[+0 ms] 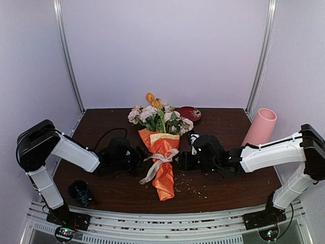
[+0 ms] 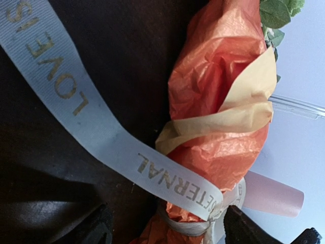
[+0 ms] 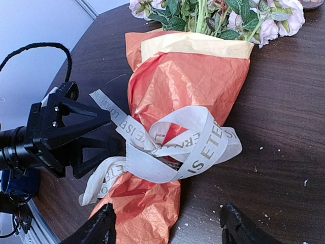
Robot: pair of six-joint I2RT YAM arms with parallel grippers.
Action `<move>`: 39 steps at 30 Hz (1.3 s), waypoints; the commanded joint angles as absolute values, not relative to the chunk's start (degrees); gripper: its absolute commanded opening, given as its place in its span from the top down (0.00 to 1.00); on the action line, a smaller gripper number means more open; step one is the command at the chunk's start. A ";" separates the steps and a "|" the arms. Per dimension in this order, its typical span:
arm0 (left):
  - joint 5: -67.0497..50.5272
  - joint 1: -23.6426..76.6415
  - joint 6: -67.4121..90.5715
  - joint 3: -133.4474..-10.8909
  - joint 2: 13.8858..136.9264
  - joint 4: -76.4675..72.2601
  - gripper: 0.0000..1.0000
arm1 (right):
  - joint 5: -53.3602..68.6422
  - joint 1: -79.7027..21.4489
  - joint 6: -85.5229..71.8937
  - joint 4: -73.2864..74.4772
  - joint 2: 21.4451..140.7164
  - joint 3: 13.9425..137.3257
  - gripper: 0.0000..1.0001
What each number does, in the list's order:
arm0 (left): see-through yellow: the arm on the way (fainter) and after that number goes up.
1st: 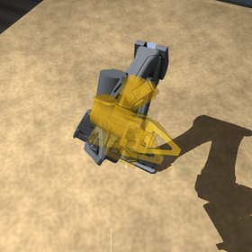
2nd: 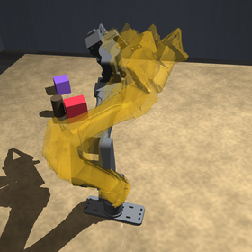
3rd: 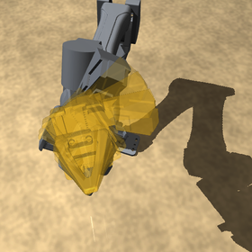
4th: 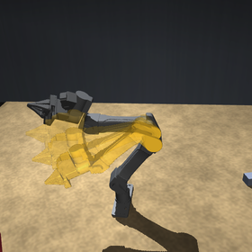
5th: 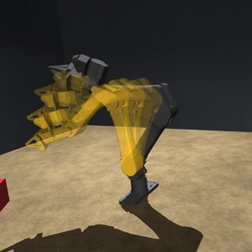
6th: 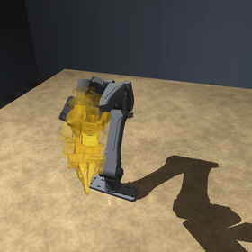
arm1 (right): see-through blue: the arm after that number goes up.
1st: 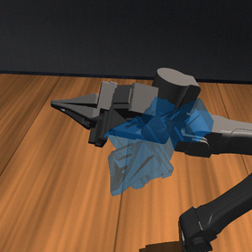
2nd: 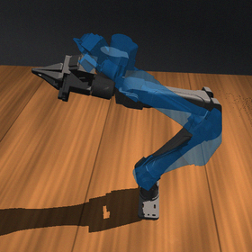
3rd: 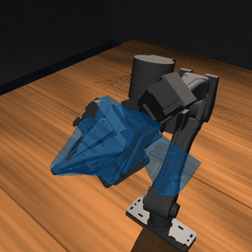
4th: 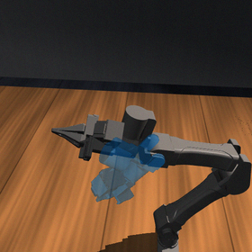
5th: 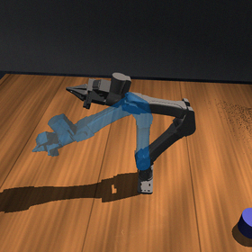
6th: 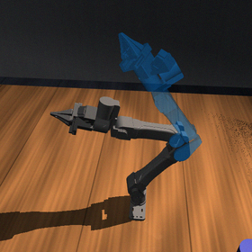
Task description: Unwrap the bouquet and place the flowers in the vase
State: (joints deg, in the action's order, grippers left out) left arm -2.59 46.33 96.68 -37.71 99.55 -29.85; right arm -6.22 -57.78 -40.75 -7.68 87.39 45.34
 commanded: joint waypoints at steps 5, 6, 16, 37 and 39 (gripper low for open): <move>-2.97 43.03 97.76 -38.48 102.74 -34.15 0.30 | -6.42 -58.73 -41.78 -6.20 85.78 44.24 0.30; -2.94 42.72 97.59 -38.76 103.03 -34.15 0.31 | -6.49 -58.85 -41.82 -6.16 85.76 44.28 0.30; -3.83 42.02 97.13 -40.90 107.25 -34.56 0.42 | -6.29 -59.00 -41.79 -6.23 86.20 44.45 0.30; -3.74 41.53 96.08 -42.28 109.60 -35.57 0.83 | -5.84 -59.93 -42.01 -5.89 87.54 45.08 0.30; -3.71 41.54 95.90 -42.28 109.45 -35.82 0.90 | -5.89 -60.03 -42.09 -5.84 87.54 45.02 0.30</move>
State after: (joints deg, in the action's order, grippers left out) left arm -3.79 42.00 96.82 -41.69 108.79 -34.20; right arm -5.98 -59.53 -41.82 -6.57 87.33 44.62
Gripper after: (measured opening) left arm 0.143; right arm 0.704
